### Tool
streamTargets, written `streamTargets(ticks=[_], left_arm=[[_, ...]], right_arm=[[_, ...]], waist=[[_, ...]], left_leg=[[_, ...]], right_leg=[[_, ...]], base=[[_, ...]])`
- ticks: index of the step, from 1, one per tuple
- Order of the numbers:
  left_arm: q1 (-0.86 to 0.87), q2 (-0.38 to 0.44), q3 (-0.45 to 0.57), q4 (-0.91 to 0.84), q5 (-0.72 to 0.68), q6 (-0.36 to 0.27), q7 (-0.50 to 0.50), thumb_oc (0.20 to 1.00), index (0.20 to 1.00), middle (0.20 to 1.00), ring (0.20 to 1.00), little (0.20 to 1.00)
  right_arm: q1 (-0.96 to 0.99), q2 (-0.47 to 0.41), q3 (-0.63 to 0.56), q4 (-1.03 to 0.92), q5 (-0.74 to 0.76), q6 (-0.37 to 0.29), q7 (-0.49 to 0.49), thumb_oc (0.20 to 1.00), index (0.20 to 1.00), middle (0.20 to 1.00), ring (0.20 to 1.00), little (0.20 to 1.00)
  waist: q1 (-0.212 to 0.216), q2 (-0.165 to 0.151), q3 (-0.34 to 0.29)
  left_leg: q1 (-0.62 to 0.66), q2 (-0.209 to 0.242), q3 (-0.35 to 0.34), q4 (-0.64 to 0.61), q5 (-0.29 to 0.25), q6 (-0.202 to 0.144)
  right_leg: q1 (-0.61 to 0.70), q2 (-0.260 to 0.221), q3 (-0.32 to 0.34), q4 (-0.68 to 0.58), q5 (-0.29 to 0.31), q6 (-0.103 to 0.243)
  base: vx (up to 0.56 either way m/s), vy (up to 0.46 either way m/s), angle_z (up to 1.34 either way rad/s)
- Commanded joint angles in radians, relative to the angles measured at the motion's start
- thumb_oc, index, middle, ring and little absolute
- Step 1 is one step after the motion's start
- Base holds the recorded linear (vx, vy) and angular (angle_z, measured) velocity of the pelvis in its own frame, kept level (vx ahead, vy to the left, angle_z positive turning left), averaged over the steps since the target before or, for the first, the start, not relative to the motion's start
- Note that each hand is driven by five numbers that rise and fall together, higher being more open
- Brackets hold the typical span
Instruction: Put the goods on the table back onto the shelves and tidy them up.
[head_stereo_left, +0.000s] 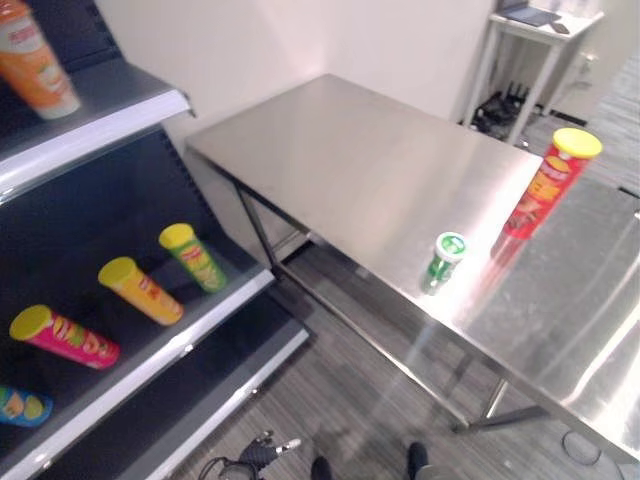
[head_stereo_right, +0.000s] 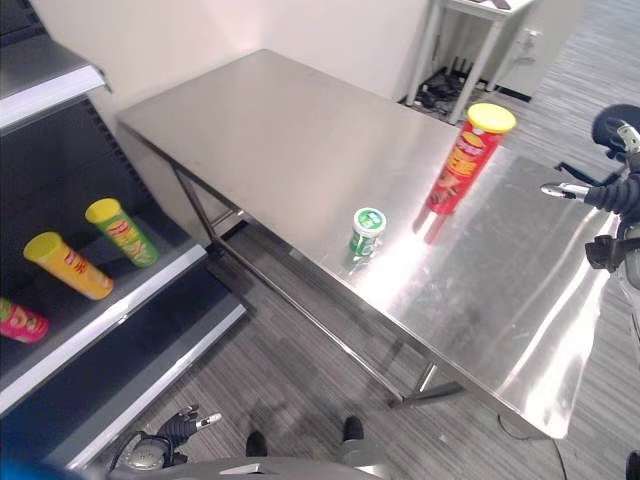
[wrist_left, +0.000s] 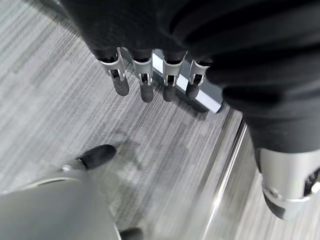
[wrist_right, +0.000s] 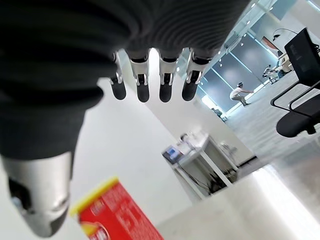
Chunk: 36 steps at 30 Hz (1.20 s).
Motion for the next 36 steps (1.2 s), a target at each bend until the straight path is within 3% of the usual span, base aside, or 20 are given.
streamTargets(ticks=[1, 4, 16, 36], left_arm=[[-0.051, 0.046, -0.018, 0.028, -0.020, -0.029, 0.019, 1.000, 1.000, 1.000, 1.000, 1.000], [-0.047, 0.042, -0.024, 0.030, -0.024, -0.030, 0.032, 1.000, 1.000, 1.000, 1.000, 1.000], [-0.030, 0.033, -0.030, 0.038, -0.033, -0.032, 0.053, 1.000, 1.000, 1.000, 1.000, 1.000], [-0.015, 0.036, -0.031, 0.037, -0.047, -0.032, 0.066, 1.000, 1.000, 1.000, 1.000, 1.000]], right_arm=[[-0.117, -0.084, 0.052, 0.075, 0.006, -0.021, -0.008, 1.000, 1.000, 1.000, 1.000, 1.000], [-0.216, -0.107, 0.151, 0.149, -0.049, -0.003, -0.035, 1.000, 1.000, 1.000, 1.000, 1.000], [-0.330, -0.094, 0.264, 0.237, -0.055, 0.006, -0.035, 1.000, 1.000, 1.000, 1.000, 1.000], [-0.423, -0.055, 0.346, 0.298, -0.075, 0.019, -0.061, 1.000, 1.000, 1.000, 1.000, 1.000]], waist=[[0.017, -0.031, 0.009], [0.024, -0.029, 0.009], [0.051, -0.030, 0.005], [0.080, -0.030, 0.007]], left_leg=[[-0.003, 0.041, 0.026, 0.079, -0.104, -0.055], [-0.006, 0.049, 0.008, 0.070, -0.091, -0.065], [0.007, 0.066, -0.020, 0.056, -0.077, -0.079], [0.010, 0.064, -0.036, 0.040, -0.070, -0.084]], right_leg=[[0.039, -0.040, 0.019, 0.072, -0.156, 0.065], [0.052, -0.033, -0.009, 0.069, -0.164, 0.058], [0.090, -0.016, -0.059, 0.055, -0.179, 0.046], [0.107, -0.009, -0.085, 0.041, -0.185, 0.042]], base=[[0.02, -0.141, 0.32], [0.01, -0.074, 0.27], [0.01, -0.038, 0.11], [0.00, -0.001, 0.02]])
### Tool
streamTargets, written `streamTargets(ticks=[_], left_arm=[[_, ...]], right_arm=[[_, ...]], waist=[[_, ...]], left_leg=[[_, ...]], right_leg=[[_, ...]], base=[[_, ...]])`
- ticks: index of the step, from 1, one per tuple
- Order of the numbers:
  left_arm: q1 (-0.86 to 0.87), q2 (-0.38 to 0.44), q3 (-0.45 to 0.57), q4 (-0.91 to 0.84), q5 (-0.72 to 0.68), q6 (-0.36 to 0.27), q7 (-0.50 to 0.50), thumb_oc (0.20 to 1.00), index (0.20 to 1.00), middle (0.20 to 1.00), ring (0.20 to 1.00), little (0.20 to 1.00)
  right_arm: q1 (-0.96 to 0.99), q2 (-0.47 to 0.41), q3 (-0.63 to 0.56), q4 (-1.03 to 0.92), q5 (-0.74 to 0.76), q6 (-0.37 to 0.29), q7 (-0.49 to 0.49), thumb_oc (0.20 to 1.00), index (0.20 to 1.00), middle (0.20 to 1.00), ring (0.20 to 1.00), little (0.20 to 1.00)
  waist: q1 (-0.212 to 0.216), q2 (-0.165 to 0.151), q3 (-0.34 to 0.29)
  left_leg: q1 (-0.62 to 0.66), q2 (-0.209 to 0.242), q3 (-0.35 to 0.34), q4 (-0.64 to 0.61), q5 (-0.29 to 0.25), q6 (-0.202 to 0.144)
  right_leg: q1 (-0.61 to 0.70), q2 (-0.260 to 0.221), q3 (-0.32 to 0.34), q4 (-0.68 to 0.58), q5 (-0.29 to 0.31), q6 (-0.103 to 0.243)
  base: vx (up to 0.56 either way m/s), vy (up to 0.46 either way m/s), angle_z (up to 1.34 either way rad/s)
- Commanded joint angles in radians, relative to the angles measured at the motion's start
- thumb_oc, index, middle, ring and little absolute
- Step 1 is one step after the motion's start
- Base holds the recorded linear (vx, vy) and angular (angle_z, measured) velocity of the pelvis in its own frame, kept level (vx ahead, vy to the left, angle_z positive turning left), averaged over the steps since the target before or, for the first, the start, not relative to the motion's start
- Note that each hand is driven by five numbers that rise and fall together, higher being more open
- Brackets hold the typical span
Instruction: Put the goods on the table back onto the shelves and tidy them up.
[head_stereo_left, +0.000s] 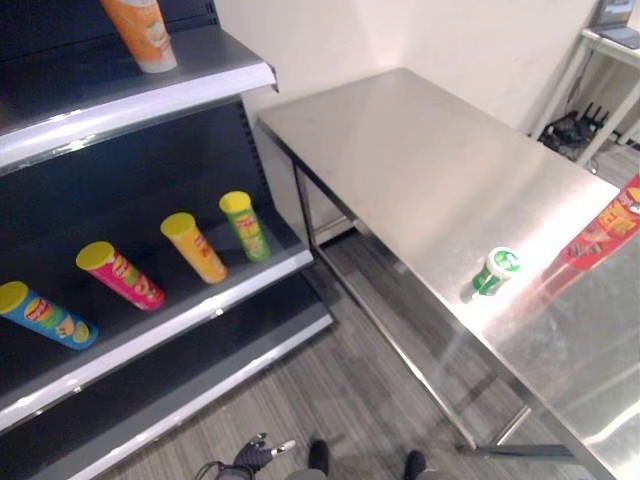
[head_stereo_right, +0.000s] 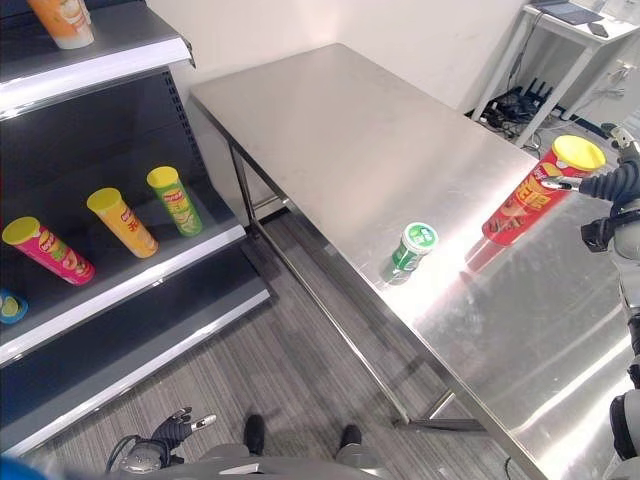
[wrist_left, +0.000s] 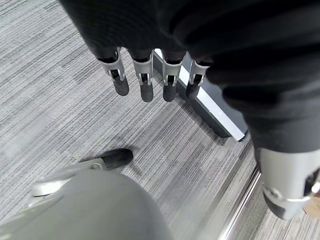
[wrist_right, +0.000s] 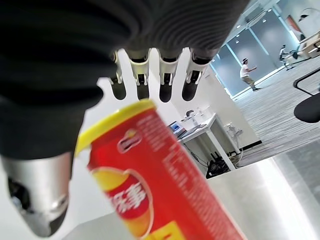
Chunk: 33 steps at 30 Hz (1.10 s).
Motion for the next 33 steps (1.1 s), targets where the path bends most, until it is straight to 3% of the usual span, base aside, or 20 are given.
streamTargets(ticks=[1, 33], left_arm=[[-0.040, 0.028, -0.035, 0.020, -0.035, -0.031, 0.022, 1.000, 1.000, 1.000, 1.000, 1.000], [-0.031, 0.035, -0.032, 0.014, -0.049, -0.024, 0.034, 1.000, 1.000, 1.000, 1.000, 1.000]], right_arm=[[-0.133, -0.030, 0.072, 0.045, -0.025, -0.019, -0.049, 1.000, 1.000, 1.000, 1.000, 1.000], [-0.172, -0.003, 0.119, 0.146, -0.057, 0.016, -0.063, 1.000, 1.000, 1.000, 1.000, 1.000]], waist=[[0.031, -0.021, -0.027], [0.048, -0.027, -0.019]], left_leg=[[0.015, 0.066, 0.070, 0.045, -0.089, -0.077], [0.013, 0.060, 0.055, 0.043, -0.092, -0.076]], right_leg=[[0.047, -0.010, 0.019, 0.043, -0.163, 0.046], [0.052, -0.012, 0.000, 0.044, -0.168, 0.047]], base=[[0.01, -0.004, 0.06], [0.00, 0.000, 0.00]])
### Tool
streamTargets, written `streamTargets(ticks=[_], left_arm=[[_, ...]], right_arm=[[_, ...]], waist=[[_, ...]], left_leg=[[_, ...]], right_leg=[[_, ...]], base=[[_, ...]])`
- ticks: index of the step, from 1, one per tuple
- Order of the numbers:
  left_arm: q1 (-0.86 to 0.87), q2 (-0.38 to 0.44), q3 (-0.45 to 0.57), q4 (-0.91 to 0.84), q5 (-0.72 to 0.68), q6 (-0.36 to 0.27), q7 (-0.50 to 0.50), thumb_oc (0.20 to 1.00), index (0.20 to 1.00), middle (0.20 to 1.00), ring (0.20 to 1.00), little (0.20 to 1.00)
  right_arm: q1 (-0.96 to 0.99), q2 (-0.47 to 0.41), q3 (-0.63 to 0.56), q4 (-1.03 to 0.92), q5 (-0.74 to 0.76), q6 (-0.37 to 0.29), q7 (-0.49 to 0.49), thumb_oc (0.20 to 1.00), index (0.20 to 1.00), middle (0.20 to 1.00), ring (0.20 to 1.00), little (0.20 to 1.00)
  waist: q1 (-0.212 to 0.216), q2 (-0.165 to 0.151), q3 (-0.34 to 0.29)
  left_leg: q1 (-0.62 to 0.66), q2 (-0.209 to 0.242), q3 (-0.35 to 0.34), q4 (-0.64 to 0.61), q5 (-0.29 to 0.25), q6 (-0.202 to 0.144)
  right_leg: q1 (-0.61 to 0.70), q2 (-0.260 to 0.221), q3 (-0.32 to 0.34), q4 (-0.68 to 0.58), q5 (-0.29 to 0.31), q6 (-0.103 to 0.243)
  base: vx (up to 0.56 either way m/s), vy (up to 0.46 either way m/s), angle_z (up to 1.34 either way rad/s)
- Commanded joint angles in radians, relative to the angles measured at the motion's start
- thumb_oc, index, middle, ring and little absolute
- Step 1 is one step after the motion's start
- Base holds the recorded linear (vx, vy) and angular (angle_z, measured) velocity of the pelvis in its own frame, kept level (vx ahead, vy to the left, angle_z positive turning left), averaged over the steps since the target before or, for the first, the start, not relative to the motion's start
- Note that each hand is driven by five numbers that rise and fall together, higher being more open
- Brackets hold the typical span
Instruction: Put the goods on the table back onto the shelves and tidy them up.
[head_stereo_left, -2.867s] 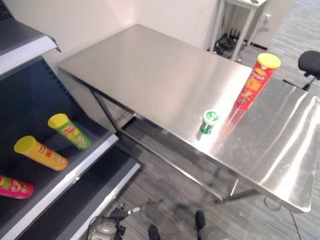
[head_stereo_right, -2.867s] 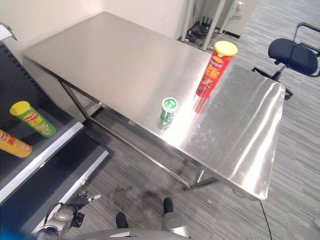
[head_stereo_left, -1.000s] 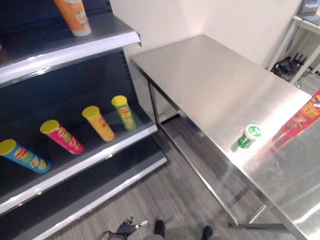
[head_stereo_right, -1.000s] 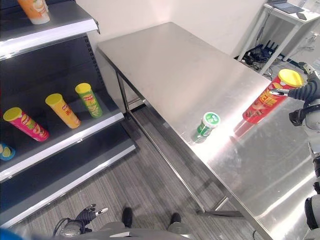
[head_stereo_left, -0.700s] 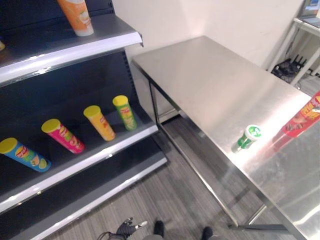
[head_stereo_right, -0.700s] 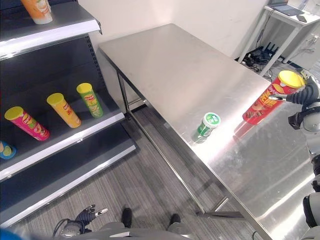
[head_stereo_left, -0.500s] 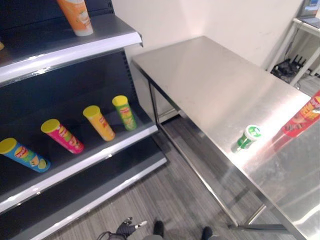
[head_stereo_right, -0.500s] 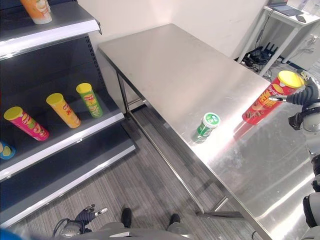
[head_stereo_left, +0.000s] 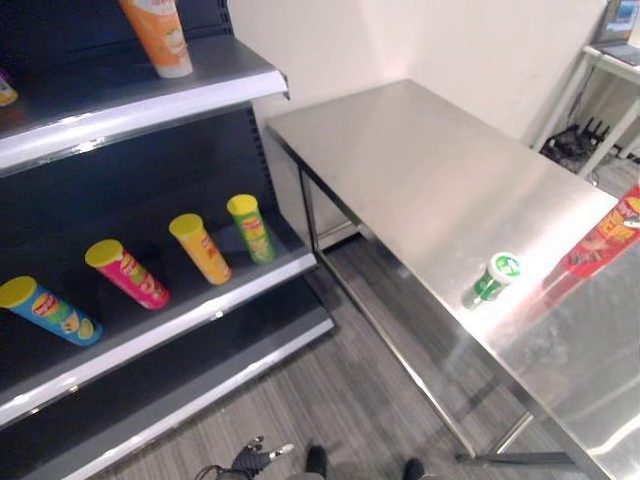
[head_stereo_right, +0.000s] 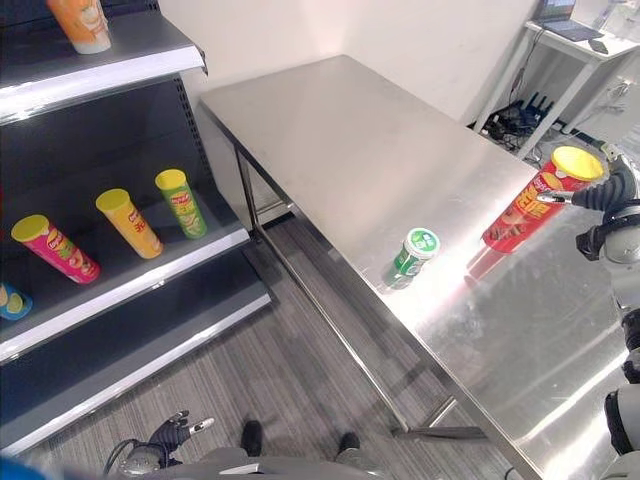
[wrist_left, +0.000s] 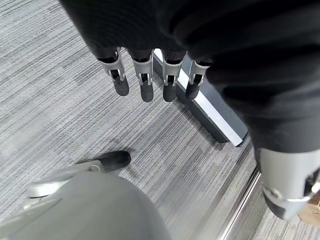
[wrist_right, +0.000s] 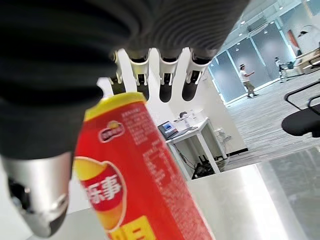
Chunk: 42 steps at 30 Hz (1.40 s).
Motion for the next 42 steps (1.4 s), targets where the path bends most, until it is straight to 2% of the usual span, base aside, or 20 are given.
streamTargets(ticks=[1, 22, 23, 24, 25, 36, 39, 42], left_arm=[[-0.042, 0.036, -0.032, 0.013, -0.048, -0.024, 0.013, 1.000, 1.000, 1.000, 1.000, 1.000], [-0.034, 0.049, -0.027, 0.011, -0.050, -0.024, 0.015, 1.000, 1.000, 1.000, 1.000, 1.000], [-0.033, 0.050, -0.026, 0.009, -0.052, -0.024, 0.016, 1.000, 1.000, 1.000, 1.000, 1.000], [-0.032, 0.050, -0.025, 0.007, -0.055, -0.025, 0.017, 1.000, 1.000, 1.000, 1.000, 1.000], [-0.032, 0.050, -0.025, 0.007, -0.057, -0.024, 0.017, 1.000, 1.000, 1.000, 1.000, 1.000], [-0.027, 0.048, -0.019, 0.003, -0.062, -0.022, 0.017, 1.000, 1.000, 1.000, 1.000, 1.000], [-0.028, 0.045, -0.011, 0.004, -0.057, -0.020, 0.017, 1.000, 1.000, 1.000, 1.000, 1.000], [-0.031, 0.043, 0.002, 0.006, -0.046, -0.016, 0.020, 1.000, 1.000, 1.000, 1.000, 1.000]], right_arm=[[-0.142, -0.010, 0.046, 0.041, -0.001, -0.008, -0.043, 1.000, 1.000, 1.000, 1.000, 1.000], [-0.223, 0.008, 0.103, 0.122, 0.012, 0.007, -0.038, 1.000, 1.000, 1.000, 1.000, 1.000], [-0.228, 0.005, 0.105, 0.126, 0.008, 0.010, -0.038, 0.937, 0.937, 0.937, 0.937, 0.937], [-0.228, 0.003, 0.106, 0.132, 0.010, 0.013, -0.033, 0.357, 0.357, 0.357, 0.357, 0.357], [-0.229, 0.003, 0.108, 0.134, 0.011, 0.014, -0.030, 0.200, 0.200, 0.200, 0.200, 0.200], [-0.199, -0.002, 0.086, 0.112, 0.013, 0.009, -0.036, 0.200, 0.200, 0.200, 0.200, 0.200], [-0.155, -0.009, 0.042, 0.058, 0.012, 0.002, -0.052, 0.200, 0.200, 0.200, 0.200, 0.200], [-0.056, -0.027, -0.068, -0.053, 0.014, -0.011, -0.088, 0.200, 0.200, 0.200, 0.200, 0.200]], waist=[[0.035, -0.018, 0.009], [0.046, -0.012, 0.014], [0.048, -0.010, 0.016], [0.050, -0.009, 0.016], [0.050, -0.008, 0.017], [0.046, -0.009, 0.018], [0.040, -0.010, 0.017], [0.032, -0.013, 0.014]], left_leg=[[0.013, 0.060, 0.063, 0.044, -0.096, -0.077], [0.008, 0.058, 0.057, 0.042, -0.093, -0.079], [0.003, 0.056, 0.054, 0.044, -0.092, -0.078], [0.001, 0.055, 0.051, 0.044, -0.092, -0.078], [0.000, 0.054, 0.049, 0.044, -0.092, -0.078], [0.000, 0.055, 0.047, 0.042, -0.093, -0.077], [0.004, 0.056, 0.049, 0.043, -0.096, -0.077], [0.010, 0.059, 0.053, 0.044, -0.100, -0.077]], right_leg=[[0.047, -0.011, 0.008, 0.044, -0.166, 0.049], [0.046, -0.012, -0.006, 0.041, -0.167, 0.047], [0.043, -0.014, -0.007, 0.042, -0.165, 0.049], [0.042, -0.014, -0.008, 0.043, -0.166, 0.048], [0.042, -0.014, -0.007, 0.043, -0.166, 0.048], [0.044, -0.012, -0.008, 0.040, -0.167, 0.047], [0.046, -0.011, -0.008, 0.042, -0.169, 0.047], [0.048, -0.012, -0.009, 0.046, -0.172, 0.047]], base=[[0.00, 0.000, 0.00], [0.00, -0.002, 0.02], [0.00, 0.000, 0.00], [0.00, 0.000, 0.00], [0.00, 0.000, 0.00], [0.00, 0.000, 0.00], [0.00, 0.000, 0.00], [0.00, 0.000, 0.00]])
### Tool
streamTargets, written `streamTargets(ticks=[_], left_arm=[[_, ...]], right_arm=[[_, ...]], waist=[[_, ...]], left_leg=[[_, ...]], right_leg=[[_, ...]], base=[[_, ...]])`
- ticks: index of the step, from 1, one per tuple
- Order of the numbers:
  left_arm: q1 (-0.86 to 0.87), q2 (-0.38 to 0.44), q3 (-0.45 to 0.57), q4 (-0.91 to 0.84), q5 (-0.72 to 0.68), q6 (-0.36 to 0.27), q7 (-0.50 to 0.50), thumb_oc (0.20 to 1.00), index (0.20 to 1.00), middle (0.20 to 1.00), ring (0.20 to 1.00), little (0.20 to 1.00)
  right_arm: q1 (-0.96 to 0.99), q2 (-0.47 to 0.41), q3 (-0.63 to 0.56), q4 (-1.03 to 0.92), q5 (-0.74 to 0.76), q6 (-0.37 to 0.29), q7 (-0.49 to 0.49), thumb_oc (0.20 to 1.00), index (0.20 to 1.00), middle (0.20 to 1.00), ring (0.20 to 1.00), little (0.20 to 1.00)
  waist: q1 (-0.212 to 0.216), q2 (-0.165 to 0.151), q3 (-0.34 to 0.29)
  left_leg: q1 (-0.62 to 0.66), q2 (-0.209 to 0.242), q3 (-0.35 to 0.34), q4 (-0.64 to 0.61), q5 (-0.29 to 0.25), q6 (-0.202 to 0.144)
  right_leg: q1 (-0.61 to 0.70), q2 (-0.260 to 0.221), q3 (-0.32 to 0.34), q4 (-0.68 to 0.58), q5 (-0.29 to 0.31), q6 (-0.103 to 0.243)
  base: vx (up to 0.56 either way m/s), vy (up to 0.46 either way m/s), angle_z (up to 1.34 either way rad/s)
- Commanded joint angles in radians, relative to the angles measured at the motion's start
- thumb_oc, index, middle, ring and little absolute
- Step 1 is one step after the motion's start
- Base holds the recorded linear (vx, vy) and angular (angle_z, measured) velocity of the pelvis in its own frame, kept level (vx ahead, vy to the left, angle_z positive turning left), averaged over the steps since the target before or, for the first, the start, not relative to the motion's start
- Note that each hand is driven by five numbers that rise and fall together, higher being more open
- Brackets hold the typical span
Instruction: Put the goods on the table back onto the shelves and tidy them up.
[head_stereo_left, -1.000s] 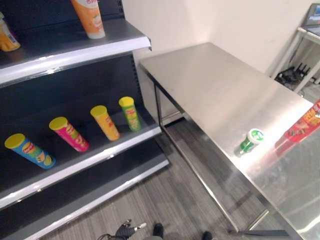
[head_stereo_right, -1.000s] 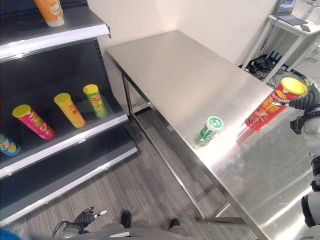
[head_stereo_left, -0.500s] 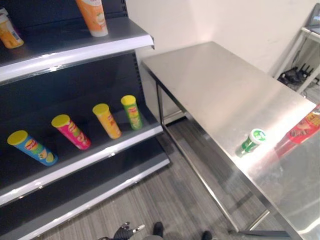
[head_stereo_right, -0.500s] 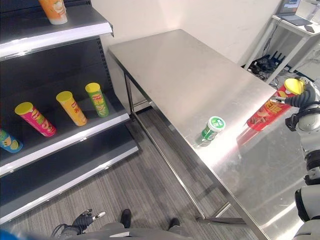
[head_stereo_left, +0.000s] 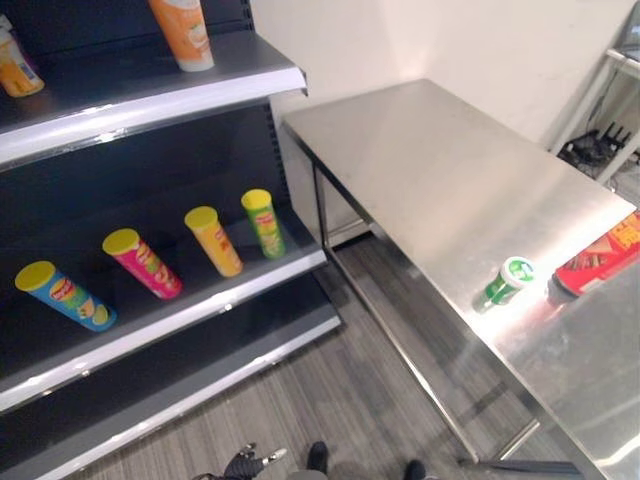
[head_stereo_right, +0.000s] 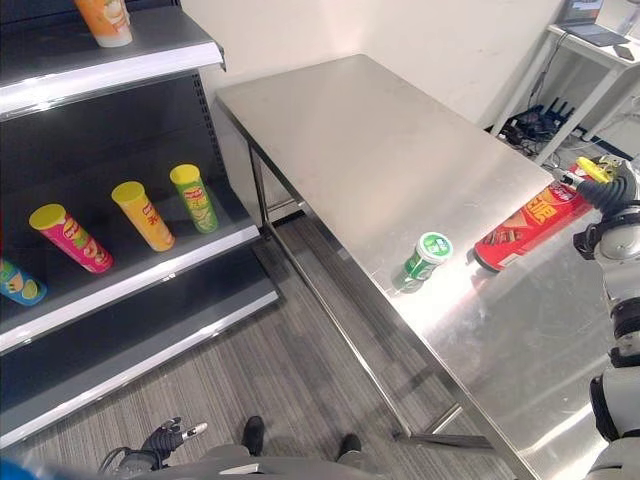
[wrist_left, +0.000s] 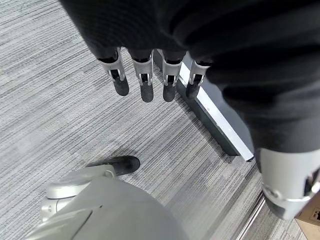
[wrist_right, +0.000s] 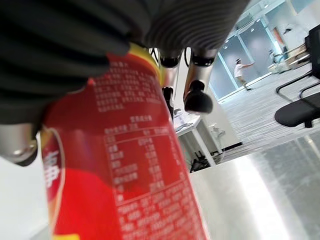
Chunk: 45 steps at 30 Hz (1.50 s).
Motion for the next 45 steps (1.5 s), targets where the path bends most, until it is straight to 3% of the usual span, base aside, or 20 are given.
streamTargets(ticks=[1, 4, 8, 11, 20, 24, 26, 28, 29, 30, 34, 35, 36, 37, 38, 40, 41, 42, 43, 45], left_arm=[[-0.054, 0.025, -0.002, 0.008, -0.009, -0.017, 0.013, 1.000, 1.000, 1.000, 1.000, 1.000], [-0.057, 0.021, 0.016, 0.008, 0.000, -0.016, 0.017, 1.000, 1.000, 1.000, 1.000, 1.000], [-0.059, 0.025, 0.029, 0.002, 0.006, -0.016, 0.020, 1.000, 1.000, 1.000, 1.000, 1.000], [-0.053, 0.034, 0.061, -0.017, 0.013, -0.018, 0.021, 1.000, 1.000, 1.000, 1.000, 1.000], [-0.037, 0.048, 0.092, -0.058, 0.004, -0.026, 0.025, 1.000, 1.000, 1.000, 1.000, 1.000], [-0.047, 0.050, 0.090, -0.084, -0.022, -0.035, 0.031, 1.000, 1.000, 1.000, 1.000, 1.000], [-0.047, 0.045, 0.091, -0.090, -0.019, -0.037, 0.028, 1.000, 1.000, 1.000, 1.000, 1.000], [-0.040, 0.042, 0.100, -0.093, -0.023, -0.042, 0.024, 1.000, 1.000, 1.000, 1.000, 1.000], [-0.032, 0.037, 0.112, -0.090, -0.027, -0.042, 0.025, 1.000, 1.000, 1.000, 1.000, 1.000], [-0.020, 0.030, 0.130, -0.082, -0.036, -0.043, 0.027, 1.000, 1.000, 1.000, 1.000, 1.000], [-0.009, 0.028, 0.141, -0.076, -0.039, -0.047, 0.028, 1.000, 1.000, 1.000, 1.000, 1.000], [-0.005, 0.030, 0.145, -0.077, -0.029, -0.050, 0.027, 1.000, 1.000, 1.000, 1.000, 1.000], [-0.003, 0.033, 0.141, -0.084, -0.024, -0.056, 0.029, 1.000, 1.000, 1.000, 1.000, 1.000], [-0.004, 0.035, 0.137, -0.093, -0.009, -0.054, 0.027, 1.000, 1.000, 1.000, 1.000, 1.000], [-0.005, 0.036, 0.135, -0.094, -0.009, -0.054, 0.027, 1.000, 1.000, 1.000, 1.000, 1.000], [-0.012, 0.042, 0.122, -0.098, 0.015, -0.054, 0.021, 1.000, 1.000, 1.000, 1.000, 1.000], [-0.021, 0.051, 0.122, -0.102, 0.021, -0.052, 0.023, 1.000, 1.000, 1.000, 1.000, 1.000], [-0.032, 0.069, 0.127, -0.113, 0.023, -0.049, 0.024, 1.000, 1.000, 1.000, 1.000, 1.000], [-0.032, 0.070, 0.129, -0.114, 0.023, -0.048, 0.024, 1.000, 1.000, 1.000, 1.000, 1.000], [-0.034, 0.088, 0.138, -0.127, 0.028, -0.049, 0.033, 1.000, 1.000, 1.000, 1.000, 1.000]], right_arm=[[-0.030, -0.066, -0.048, -0.079, 0.013, -0.043, -0.069, 0.200, 0.200, 0.200, 0.200, 0.200], [0.056, -0.086, -0.180, -0.235, 0.009, -0.072, -0.130, 0.200, 0.200, 0.200, 0.200, 0.200], [0.098, -0.108, -0.254, -0.358, -0.008, -0.092, -0.158, 0.200, 0.200, 0.200, 0.200, 0.200], [0.134, -0.134, -0.337, -0.582, -0.054, -0.136, -0.190, 0.200, 0.200, 0.200, 0.200, 0.200], [0.126, -0.150, -0.396, -0.861, -0.079, -0.198, -0.188, 0.200, 0.200, 0.200, 0.200, 0.200], [0.062, -0.181, -0.379, -0.943, -0.074, -0.220, -0.183, 0.200, 0.200, 0.200, 0.200, 0.200], [0.059, -0.207, -0.371, -0.967, -0.087, -0.214, -0.175, 0.200, 0.200, 0.200, 0.200, 0.200], [0.054, -0.224, -0.357, -0.975, -0.092, -0.213, -0.168, 0.200, 0.200, 0.200, 0.200, 0.200], [0.065, -0.226, -0.360, -0.982, -0.092, -0.212, -0.160, 0.200, 0.200, 0.200, 0.200, 0.200], [0.094, -0.224, -0.367, -0.992, -0.095, -0.208, -0.148, 0.200, 0.200, 0.200, 0.200, 0.200], [0.123, -0.208, -0.382, -1.005, -0.090, -0.208, -0.138, 0.200, 0.200, 0.200, 0.200, 0.200], [0.141, -0.201, -0.392, -1.010, -0.084, -0.206, -0.124, 0.200, 0.200, 0.200, 0.200, 0.200], [0.154, -0.186, -0.399, -1.015, -0.073, -0.206, -0.112, 0.200, 0.200, 0.200, 0.200, 0.200], [0.183, -0.170, -0.429, -1.031, -0.074, -0.197, -0.094, 0.200, 0.200, 0.200, 0.200, 0.200], [0.189, -0.170, -0.436, -1.034, -0.074, -0.195, -0.093, 0.200, 0.200, 0.200, 0.200, 0.200], [0.223, -0.130, -0.466, -1.048, -0.077, -0.190, -0.089, 0.200, 0.200, 0.200, 0.200, 0.200], [0.242, -0.098, -0.473, -1.049, -0.087, -0.188, -0.092, 0.200, 0.200, 0.200, 0.200, 0.200], [0.242, -0.070, -0.458, -1.061, -0.102, -0.174, -0.093, 0.200, 0.200, 0.200, 0.200, 0.200], [0.240, -0.068, -0.457, -1.062, -0.103, -0.172, -0.093, 0.200, 0.200, 0.200, 0.200, 0.200], [0.241, -0.046, -0.443, -1.073, -0.121, -0.163, -0.098, 0.200, 0.200, 0.200, 0.200, 0.200]], waist=[[0.023, -0.019, 0.018], [0.012, -0.019, 0.013], [0.008, -0.020, 0.009], [0.007, -0.019, 0.003], [0.031, -0.020, 0.028], [0.065, -0.016, 0.072], [0.056, -0.016, 0.074], [0.045, -0.013, 0.073], [0.034, -0.007, 0.069], [0.020, 0.005, 0.062], [0.007, 0.017, 0.046], [0.002, 0.026, 0.038], [0.002, 0.027, 0.033], [-0.004, 0.031, 0.025], [-0.001, 0.028, 0.028], [-0.002, 0.015, 0.021], [0.004, 0.003, 0.027], [0.007, -0.001, 0.040], [0.008, -0.008, 0.037], [0.006, 0.002, 0.053]], left_leg=[[0.038, 0.059, 0.076, 0.044, -0.111, -0.074], [0.044, 0.062, 0.081, 0.043, -0.115, -0.075], [0.051, 0.066, 0.081, 0.043, -0.117, -0.076], [0.054, 0.079, 0.080, 0.050, -0.118, -0.084], [0.005, 0.112, 0.028, 0.066, -0.075, -0.118], [-0.120, 0.109, -0.048, 0.092, 0.001, -0.157], [-0.124, 0.152, 0.018, 0.094, -0.001, -0.154], [-0.103, 0.226, 0.089, 0.099, 0.010, -0.156], [-0.086, 0.276, 0.122, 0.099, 0.028, -0.162], [-0.064, 0.362, 0.157, 0.110, 0.098, -0.185], [-0.022, 0.415, 0.164, 0.112, 0.146, -0.219], [-0.005, 0.423, 0.157, 0.129, 0.160, -0.219], [0.009, 0.411, 0.140, 0.140, 0.116, -0.219], [-0.003, 0.375, 0.110, 0.164, 0.003, -0.219], [-0.015, 0.368, 0.110, 0.172, 0.012, -0.219], [-0.036, 0.323, 0.123, 0.219, -0.115, -0.210], [-0.048, 0.287, 0.128, 0.245, -0.157, -0.195], [-0.061, 0.241, 0.129, 0.240, -0.193, -0.151], [-0.066, 0.234, 0.133, 0.243, -0.194, -0.147], [-0.074, 0.189, 0.145, 0.235, -0.201, -0.113]], right_leg=[[0.062, -0.012, 0.016, 0.046, -0.170, 0.049], [0.064, -0.011, 0.016, 0.050, -0.174, 0.050], [0.068, -0.010, 0.017, 0.053, -0.178, 0.049], [0.073, -0.001, 0.016, 0.057, -0.192, 0.040], [0.062, 0.044, 0.011, 0.060, -0.226, 0.003], [0.051, 0.051, -0.069, 0.059, -0.241, -0.017], [0.043, 0.034, -0.103, 0.068, -0.237, -0.016], [0.030, 0.008, -0.129, 0.077, -0.225, -0.010], [0.022, -0.011, -0.145, 0.084, -0.217, -0.005], [0.017, -0.046, -0.167, 0.098, -0.206, 0.009], [0.032, -0.079, -0.177, 0.102, -0.207, 0.033], [0.026, -0.121, -0.192, 0.104, -0.174, 0.054], [0.024, -0.142, -0.192, 0.104, -0.158, 0.069], [0.035, -0.183, -0.194, 0.102, -0.122, 0.097], [0.026, -0.192, -0.208, 0.104, -0.104, 0.093], [0.033, -0.258, -0.217, 0.096, -0.047, 0.125], [0.018, -0.304, -0.214, 0.107, 0.009, 0.137], [-0.021, -0.359, -0.201, 0.120, 0.111, 0.146], [-0.028, -0.366, -0.195, 0.119, 0.115, 0.146], [-0.064, -0.414, -0.173, 0.136, 0.205, 0.146]], base=[[0.00, 0.000, 0.00], [0.00, 0.000, 0.00], [0.00, -0.011, 0.00], [-0.03, -0.071, 0.00], [-0.07, -0.089, 0.12], [-0.21, -0.070, 0.83], [-0.10, 0.093, 1.28], [-0.07, 0.221, 0.80], [-0.04, 0.427, 0.76], [-0.02, 0.339, 0.74], [0.05, 0.330, 0.45], [0.00, 0.420, 0.28], [0.05, 0.704, 0.42], [0.00, 0.439, 0.61], [0.03, 0.500, 0.59], [0.03, 0.448, 0.45], [-0.03, 0.587, 0.36], [-0.05, 0.444, 0.26], [-0.10, 0.433, 0.33], [-0.07, 0.460, 0.33]])
